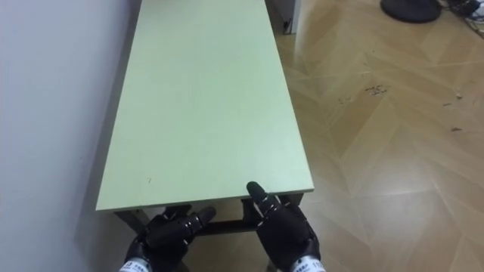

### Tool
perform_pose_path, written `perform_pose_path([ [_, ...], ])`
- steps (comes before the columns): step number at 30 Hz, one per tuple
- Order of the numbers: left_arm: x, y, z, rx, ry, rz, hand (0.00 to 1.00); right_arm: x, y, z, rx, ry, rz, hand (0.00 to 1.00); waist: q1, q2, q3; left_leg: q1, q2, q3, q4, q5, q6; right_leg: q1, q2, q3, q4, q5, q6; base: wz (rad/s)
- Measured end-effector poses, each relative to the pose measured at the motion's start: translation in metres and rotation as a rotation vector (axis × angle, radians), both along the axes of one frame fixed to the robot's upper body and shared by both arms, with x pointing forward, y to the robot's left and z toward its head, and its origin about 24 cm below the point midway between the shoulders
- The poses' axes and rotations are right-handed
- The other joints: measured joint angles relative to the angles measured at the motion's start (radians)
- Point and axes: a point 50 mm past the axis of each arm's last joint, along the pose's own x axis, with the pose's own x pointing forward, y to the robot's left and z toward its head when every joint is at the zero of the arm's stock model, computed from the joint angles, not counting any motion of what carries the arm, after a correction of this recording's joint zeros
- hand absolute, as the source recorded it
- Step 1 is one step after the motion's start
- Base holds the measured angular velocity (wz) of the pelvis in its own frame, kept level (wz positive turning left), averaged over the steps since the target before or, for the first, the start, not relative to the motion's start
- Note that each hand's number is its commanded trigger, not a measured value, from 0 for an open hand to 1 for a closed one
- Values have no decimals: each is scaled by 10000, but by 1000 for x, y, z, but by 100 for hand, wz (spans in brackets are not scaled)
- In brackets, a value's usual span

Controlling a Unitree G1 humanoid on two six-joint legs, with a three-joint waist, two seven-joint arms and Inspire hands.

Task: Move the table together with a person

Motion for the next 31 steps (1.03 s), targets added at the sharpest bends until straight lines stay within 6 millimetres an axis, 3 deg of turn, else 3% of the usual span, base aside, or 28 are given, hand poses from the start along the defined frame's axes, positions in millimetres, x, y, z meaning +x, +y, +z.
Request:
perform_pose_path([
  [3, -8, 6, -10, 250, 517, -2, 0, -5, -3, -11, -828, 400, 470, 0, -127, -61, 38, 98, 7, 5, -20, -3, -3, 91, -1, -18, -11, 0, 0, 0],
  [6, -15, 14, -19, 1003, 894, -360, 0, -15, -9, -24, -2327, 985, 1435, 0, -117, -133, 29, 53, 25, 4, 10, -22, -21, 82, -8, -327, -8, 8, -13, 0],
  [15, -45, 35, -49, 3216, 2459, -1510, 0, -50, -32, -58, -5461, 3116, 3394, 0, -124, -205, -6, 37, 34, -24, 26, -25, -26, 74, -16, -519, -30, 13, -22, 1],
  [24, -68, 62, -66, 4561, 3599, -1378, 0, -88, -58, -77, -6550, 5165, 3277, 0, -97, -279, -18, 54, 55, 43, 19, -45, -50, 97, 1, -525, -28, 19, -31, -3],
  [31, -87, 65, -75, 5085, 4384, -1668, 0, -111, -65, -85, -7075, 6273, 3416, 0, -99, -269, -62, 187, 101, 123, -10, -65, -83, 141, 35, -510, -37, 26, -43, -3],
])
